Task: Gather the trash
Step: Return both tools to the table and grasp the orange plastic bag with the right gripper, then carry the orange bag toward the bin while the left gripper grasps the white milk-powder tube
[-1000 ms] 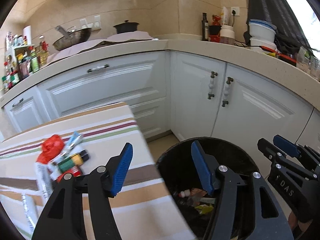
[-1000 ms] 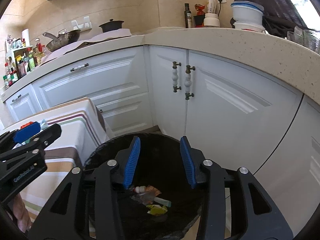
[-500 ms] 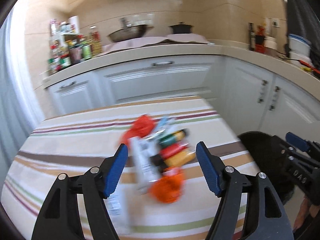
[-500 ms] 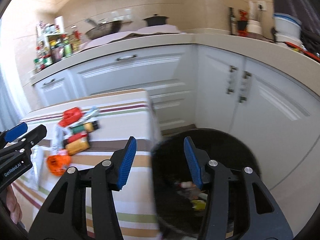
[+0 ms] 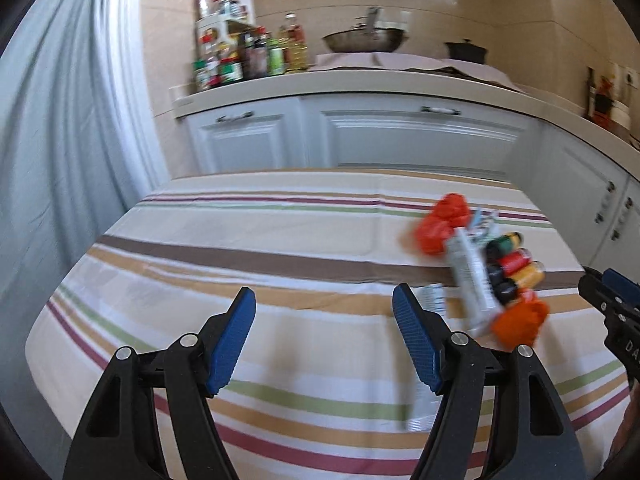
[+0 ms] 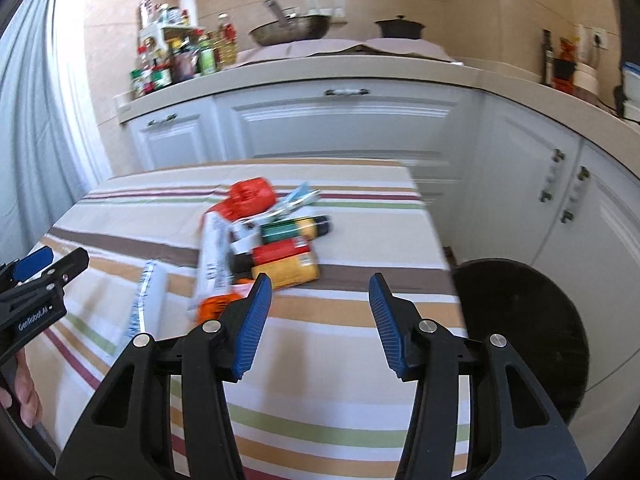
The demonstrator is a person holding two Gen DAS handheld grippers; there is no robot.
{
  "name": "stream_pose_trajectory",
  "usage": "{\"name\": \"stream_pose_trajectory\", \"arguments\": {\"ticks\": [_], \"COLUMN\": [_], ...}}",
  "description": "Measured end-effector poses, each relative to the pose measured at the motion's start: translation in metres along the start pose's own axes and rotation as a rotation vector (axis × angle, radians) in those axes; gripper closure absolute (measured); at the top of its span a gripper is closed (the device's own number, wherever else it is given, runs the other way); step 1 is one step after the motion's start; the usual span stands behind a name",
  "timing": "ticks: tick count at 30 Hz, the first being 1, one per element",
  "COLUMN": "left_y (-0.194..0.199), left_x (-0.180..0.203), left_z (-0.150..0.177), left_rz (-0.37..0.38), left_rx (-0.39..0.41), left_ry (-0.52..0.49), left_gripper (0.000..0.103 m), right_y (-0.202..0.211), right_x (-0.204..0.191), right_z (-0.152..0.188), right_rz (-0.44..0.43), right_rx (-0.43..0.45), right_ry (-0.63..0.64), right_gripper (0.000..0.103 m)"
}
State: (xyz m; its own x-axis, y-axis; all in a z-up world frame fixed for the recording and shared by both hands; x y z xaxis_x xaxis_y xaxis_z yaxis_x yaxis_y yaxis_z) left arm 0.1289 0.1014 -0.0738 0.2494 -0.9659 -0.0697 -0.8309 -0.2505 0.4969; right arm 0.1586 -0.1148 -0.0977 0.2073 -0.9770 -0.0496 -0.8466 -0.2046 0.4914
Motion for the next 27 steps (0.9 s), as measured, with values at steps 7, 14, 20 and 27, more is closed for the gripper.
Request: {"name": "stream_pose_trajectory", "arguments": {"ticks": [7, 14, 20, 27], "left_y": [-0.009, -0.015, -0.021, -0.02], "left_x": [-0.039, -0.07, -0.081, -0.066], "left_z": [0.008, 0.016, 0.023, 0.025], "left_rz": [-0.057, -0.105, -0.115, -0.077], "left_rx": [-0.021, -0.038, -0.06, -0.066], "left_ry": [0.047, 0.082, 0.105, 0.092], "left_gripper": [0.033, 0.033, 0.032, 0.032], "right_y": [-0.013, -0.03, -0.04, -0.045], "right_x": [-0.039, -0.054, -0.057, -0.055], "right_z": [0.005, 0.012, 0.019, 0.027], "right_rz": [-0.044, -0.046, -0.031, -0.048], "right_rx": [-0.036, -0.107, -0.159, -0.21], "right_ry": [0.055, 0.062, 0.074, 0.066], "right_gripper": [0.046, 0.042, 0.039, 0.054]}}
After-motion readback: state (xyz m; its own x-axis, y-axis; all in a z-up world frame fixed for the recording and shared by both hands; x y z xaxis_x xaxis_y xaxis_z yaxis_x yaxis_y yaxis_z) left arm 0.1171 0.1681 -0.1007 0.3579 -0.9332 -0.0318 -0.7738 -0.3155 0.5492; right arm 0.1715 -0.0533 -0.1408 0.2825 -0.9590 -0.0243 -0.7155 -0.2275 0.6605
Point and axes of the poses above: each gripper's, at about its wrist camera, not at the fingertips, and y roughly against the way its jaws point, x to its right, z to its underside, the point moved 7 cm from there along -y, roughly the way its jaws point, and after that the axes turned 7 degrees about x, right-handed, at the moved point
